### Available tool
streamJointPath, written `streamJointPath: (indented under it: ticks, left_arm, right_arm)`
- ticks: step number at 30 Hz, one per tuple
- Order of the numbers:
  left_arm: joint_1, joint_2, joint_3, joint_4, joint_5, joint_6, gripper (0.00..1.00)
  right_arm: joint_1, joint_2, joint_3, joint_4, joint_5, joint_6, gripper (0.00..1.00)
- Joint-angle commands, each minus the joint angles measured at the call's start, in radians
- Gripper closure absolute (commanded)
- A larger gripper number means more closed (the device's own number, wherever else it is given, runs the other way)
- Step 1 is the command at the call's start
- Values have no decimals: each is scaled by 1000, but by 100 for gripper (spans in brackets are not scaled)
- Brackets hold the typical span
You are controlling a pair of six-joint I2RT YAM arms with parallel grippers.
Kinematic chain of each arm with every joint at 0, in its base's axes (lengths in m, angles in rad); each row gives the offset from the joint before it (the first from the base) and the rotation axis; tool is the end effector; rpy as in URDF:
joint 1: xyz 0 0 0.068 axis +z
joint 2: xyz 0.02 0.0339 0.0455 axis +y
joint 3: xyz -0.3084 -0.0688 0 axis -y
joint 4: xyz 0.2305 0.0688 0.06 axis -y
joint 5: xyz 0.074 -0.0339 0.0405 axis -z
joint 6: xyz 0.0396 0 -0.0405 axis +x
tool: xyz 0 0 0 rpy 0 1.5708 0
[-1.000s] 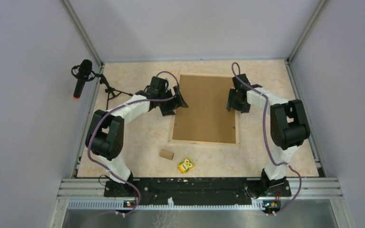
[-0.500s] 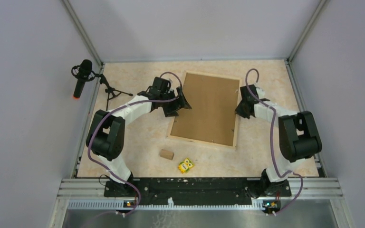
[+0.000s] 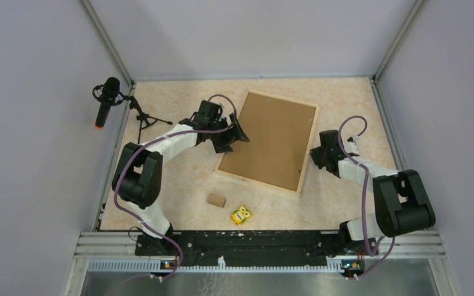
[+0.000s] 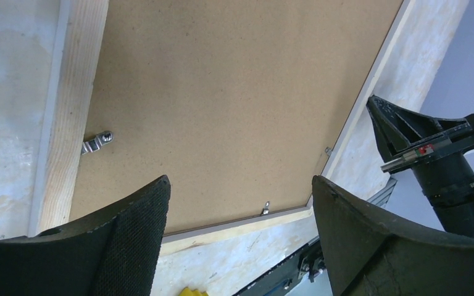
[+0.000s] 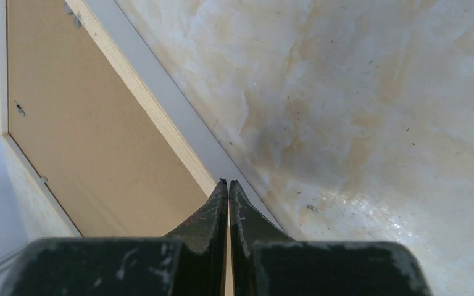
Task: Put the photo into the frame
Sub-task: Adjust the photo frame at the center of the board.
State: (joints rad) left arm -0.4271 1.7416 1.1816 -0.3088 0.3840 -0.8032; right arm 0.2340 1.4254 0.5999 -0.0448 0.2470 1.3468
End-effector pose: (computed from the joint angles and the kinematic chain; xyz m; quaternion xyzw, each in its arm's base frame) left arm 0.3316 -0.1672 0.2613 -0.1079 0.9178 -0.3411 0.1722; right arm 0.2437 0.0481 0.2040 0.5282 0.7692 0.1606 0.3218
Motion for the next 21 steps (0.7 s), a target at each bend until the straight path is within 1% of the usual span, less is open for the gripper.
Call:
streamJointPath:
  ticks: [1,3,4,5,7,9,11,13,15,17,21]
  left_arm:
    - [-9,-19,-27,5,-1,-57,12]
    - [-28,-38,-44,7,-21,-80,12]
    - [-48,-54,-52,9,-41,-84,11]
    - [-70,-67,-57,9,-65,-88,11]
    - [-118,-100,-82,8,-105,-118,10]
    - [-155,-144,-136,26,-135,-182,10]
    - [-184,-201,-216,74,-149,-259,9]
    - [-203,-252,-276,110,-178,-316,6]
    - [-217,-283,-298,110,-219,-337,4]
    - [-222,-287,-309,96,-231,-362,4]
    - [-221,-251,-313,53,-216,-414,7]
  right_arm:
    - [9,-6,3,-113,49,-9,100]
    - [8,11,58,-146,55,-123,100]
    - [7,19,78,-133,42,-204,99]
    - [4,25,109,-131,29,-292,96]
    - [3,30,147,-150,11,-432,80]
    - [2,31,171,-159,-15,-560,67]
    - [-2,34,196,-177,-50,-653,60]
    - [-4,35,215,-197,-72,-716,52]
    - [-5,39,233,-222,-85,-751,48]
    - [-5,40,243,-237,-81,-763,47]
    - [-5,38,237,-215,-92,-761,46]
